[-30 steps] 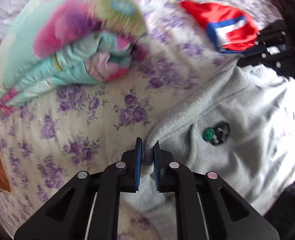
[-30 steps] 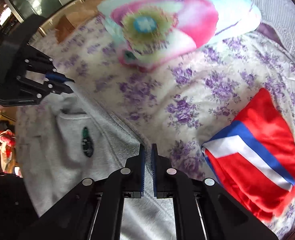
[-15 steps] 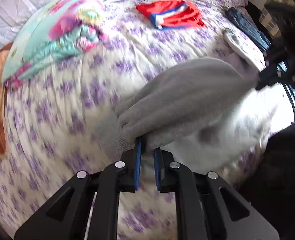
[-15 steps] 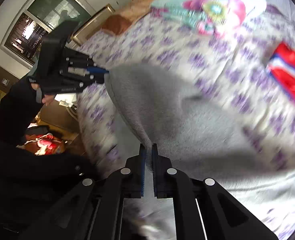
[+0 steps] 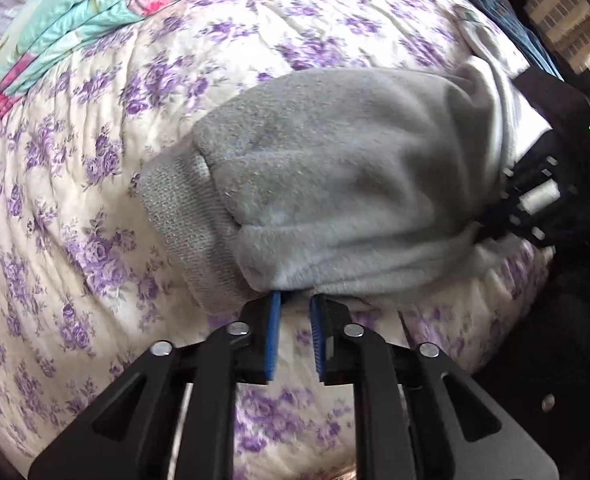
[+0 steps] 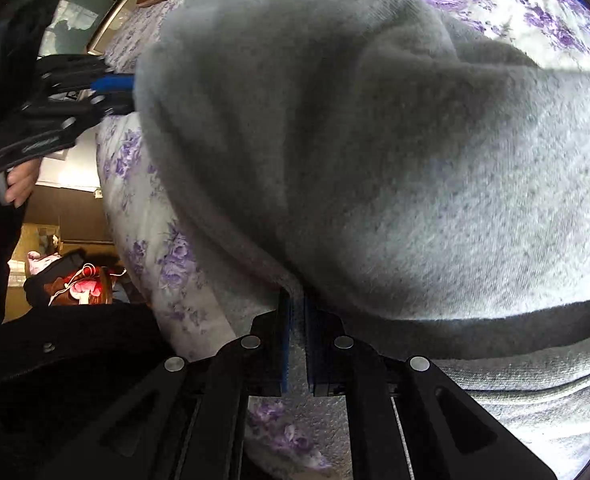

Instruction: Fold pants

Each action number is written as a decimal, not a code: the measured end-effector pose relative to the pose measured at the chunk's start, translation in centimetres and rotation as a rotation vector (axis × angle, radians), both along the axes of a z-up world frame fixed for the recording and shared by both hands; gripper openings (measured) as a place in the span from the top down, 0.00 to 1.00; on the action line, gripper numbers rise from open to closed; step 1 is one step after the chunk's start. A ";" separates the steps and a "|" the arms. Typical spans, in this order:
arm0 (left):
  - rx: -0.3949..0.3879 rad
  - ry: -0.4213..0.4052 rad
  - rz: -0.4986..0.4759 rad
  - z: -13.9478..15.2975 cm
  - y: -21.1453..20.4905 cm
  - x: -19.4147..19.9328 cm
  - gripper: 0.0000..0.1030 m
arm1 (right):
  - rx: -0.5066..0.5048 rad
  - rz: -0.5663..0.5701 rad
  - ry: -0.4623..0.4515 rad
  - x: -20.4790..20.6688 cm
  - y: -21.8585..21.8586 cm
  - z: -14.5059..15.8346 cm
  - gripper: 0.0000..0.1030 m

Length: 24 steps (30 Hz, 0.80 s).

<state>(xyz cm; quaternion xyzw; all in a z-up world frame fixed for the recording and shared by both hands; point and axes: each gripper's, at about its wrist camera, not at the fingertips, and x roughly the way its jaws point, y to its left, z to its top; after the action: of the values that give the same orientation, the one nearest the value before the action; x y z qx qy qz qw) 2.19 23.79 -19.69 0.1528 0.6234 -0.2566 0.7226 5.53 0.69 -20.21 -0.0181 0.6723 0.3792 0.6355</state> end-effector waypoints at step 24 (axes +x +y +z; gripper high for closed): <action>-0.056 0.052 0.422 -2.6 -6.3 -0.4 0.54 | 0.013 0.149 -0.081 -3.6 1.6 1.0 0.92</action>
<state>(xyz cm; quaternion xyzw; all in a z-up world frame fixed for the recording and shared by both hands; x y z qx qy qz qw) 1.80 17.51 -22.30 -0.0079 0.6528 -0.1207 0.7478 1.89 2.29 -19.16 -0.0792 0.6405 0.4286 0.6323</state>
